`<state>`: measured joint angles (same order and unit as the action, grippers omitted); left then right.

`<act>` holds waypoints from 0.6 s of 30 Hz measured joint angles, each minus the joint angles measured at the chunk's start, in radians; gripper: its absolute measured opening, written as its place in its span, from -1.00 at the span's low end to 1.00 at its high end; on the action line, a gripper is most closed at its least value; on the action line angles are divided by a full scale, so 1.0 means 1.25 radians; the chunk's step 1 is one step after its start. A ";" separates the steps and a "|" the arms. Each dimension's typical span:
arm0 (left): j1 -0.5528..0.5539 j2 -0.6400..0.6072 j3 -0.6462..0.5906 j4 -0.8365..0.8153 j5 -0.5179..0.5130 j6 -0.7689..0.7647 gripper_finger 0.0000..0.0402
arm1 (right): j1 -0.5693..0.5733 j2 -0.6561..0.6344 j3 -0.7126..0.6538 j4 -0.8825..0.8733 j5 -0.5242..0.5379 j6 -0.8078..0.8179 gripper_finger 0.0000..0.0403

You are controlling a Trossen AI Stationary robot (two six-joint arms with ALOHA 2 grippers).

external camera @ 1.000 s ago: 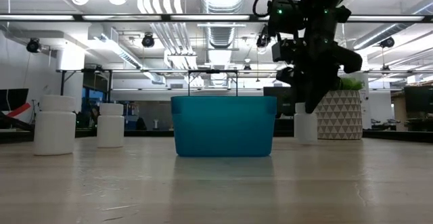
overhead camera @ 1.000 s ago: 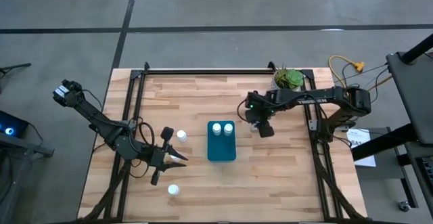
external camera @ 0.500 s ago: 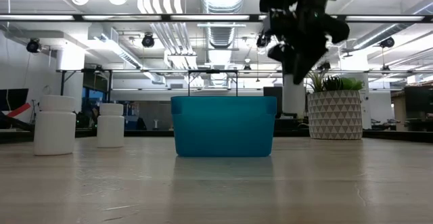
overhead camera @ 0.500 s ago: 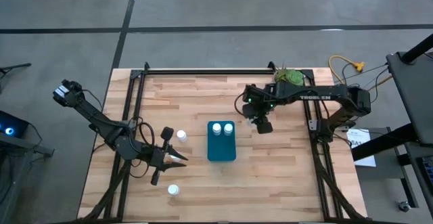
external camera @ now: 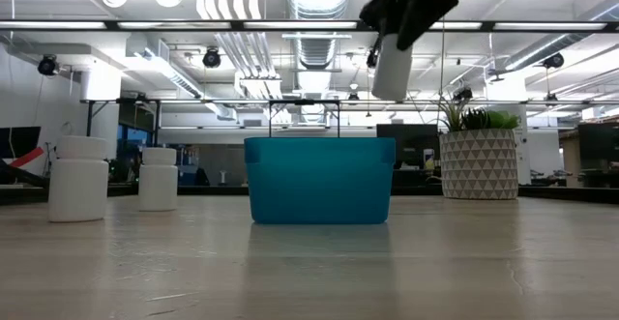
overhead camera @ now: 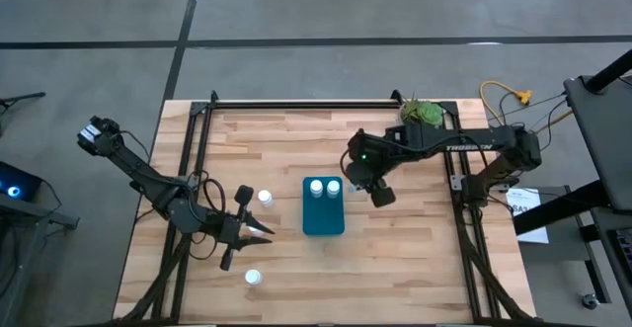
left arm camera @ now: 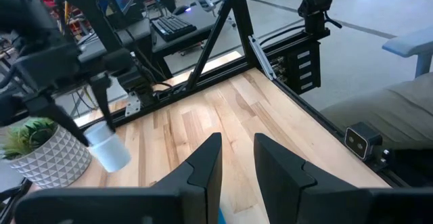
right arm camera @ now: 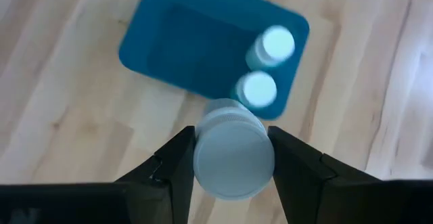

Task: Pick and place pill bottles into a basket
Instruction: Put the medicine bottle in the blue bin

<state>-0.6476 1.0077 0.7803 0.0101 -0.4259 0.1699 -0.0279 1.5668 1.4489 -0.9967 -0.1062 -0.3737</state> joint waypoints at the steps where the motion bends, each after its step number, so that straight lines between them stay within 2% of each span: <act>1: 0.000 0.000 0.000 0.000 0.000 0.000 -0.65 | 0.009 0.002 0.007 0.000 0.000 0.000 -0.25; 7: 0.000 0.000 0.000 0.000 0.000 0.000 -0.65 | 0.045 0.040 0.040 -0.003 0.002 0.008 -0.25; 18: 0.000 0.000 0.000 0.000 0.000 0.000 -0.65 | 0.056 0.164 0.111 -0.014 0.003 -0.037 -0.25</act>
<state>-0.6472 1.0080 0.7803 0.0103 -0.4259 0.1699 0.0418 1.7724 1.5878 -1.0142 -0.1020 -0.4205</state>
